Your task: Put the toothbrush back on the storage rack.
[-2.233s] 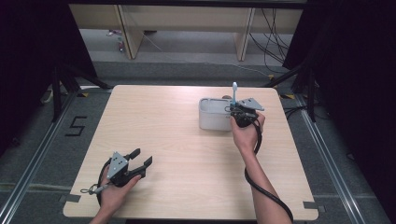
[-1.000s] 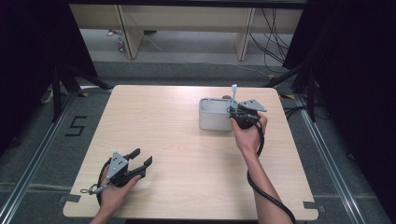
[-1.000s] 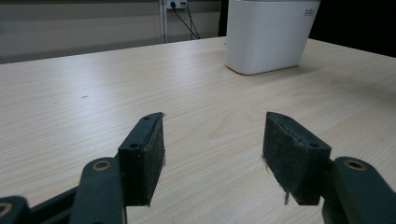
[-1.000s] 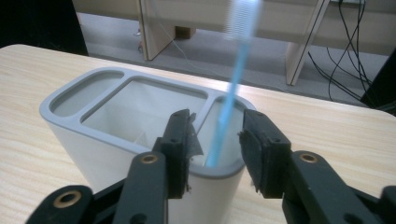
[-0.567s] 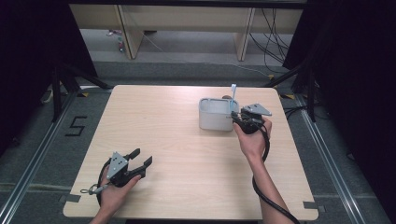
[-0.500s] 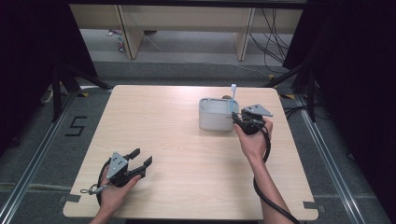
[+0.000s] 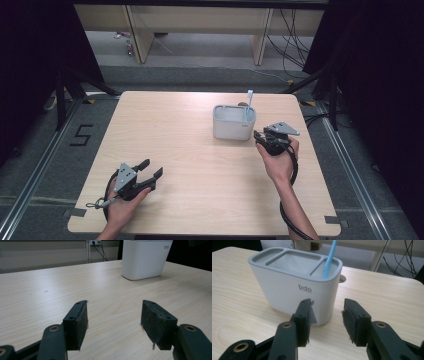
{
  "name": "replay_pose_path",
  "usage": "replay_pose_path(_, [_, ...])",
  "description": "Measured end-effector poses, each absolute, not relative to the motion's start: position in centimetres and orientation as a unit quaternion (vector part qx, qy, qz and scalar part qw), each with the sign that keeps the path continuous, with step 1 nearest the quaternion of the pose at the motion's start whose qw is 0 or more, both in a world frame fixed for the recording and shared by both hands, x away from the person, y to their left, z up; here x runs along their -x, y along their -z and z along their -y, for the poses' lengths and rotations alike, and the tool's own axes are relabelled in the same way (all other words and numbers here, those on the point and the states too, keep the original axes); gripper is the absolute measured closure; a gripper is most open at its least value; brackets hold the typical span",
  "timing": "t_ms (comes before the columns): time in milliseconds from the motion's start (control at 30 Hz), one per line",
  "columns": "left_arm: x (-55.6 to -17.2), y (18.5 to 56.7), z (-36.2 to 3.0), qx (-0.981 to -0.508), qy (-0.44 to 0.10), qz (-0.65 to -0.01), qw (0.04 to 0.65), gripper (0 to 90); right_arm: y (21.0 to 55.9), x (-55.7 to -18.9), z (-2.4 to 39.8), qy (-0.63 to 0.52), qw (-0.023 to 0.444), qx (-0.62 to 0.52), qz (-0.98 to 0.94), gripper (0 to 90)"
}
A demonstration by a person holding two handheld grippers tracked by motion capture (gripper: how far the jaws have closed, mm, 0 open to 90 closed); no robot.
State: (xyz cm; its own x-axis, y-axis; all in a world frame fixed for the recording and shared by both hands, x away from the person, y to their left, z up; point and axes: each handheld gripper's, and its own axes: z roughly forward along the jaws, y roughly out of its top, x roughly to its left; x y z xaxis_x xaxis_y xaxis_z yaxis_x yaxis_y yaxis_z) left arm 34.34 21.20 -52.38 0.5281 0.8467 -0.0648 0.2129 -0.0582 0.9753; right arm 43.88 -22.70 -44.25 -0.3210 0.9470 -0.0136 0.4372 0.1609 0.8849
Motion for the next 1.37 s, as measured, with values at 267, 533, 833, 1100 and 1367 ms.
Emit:
replay_pose_path(267, [-34.3,52.4,-21.2,-0.669,-0.282,-0.397,0.561,37.8,45.4,-41.8,23.6,-0.409,0.29,-0.501,-0.705,58.4])
replay_pose_path(533, [-34.3,52.4,-21.2,-0.671,-0.284,-0.396,0.559,37.9,46.6,-39.6,24.2,-0.411,0.28,-0.507,-0.704,58.2])
replay_pose_path(833, [-34.3,52.4,-21.2,-0.671,-0.283,-0.396,0.559,37.9,48.0,-37.7,24.4,-0.417,0.274,-0.508,-0.702,58.1])
replay_pose_path(1100, [-34.3,52.4,-21.2,-0.671,-0.284,-0.396,0.559,38.0,48.7,-37.2,24.7,-0.421,0.273,-0.512,-0.697,58.1])
replay_pose_path(1367, [-34.3,52.4,-21.2,-0.67,-0.282,-0.398,0.56,38.0,49.0,-37.0,24.5,-0.42,0.27,-0.52,-0.693,58.2])
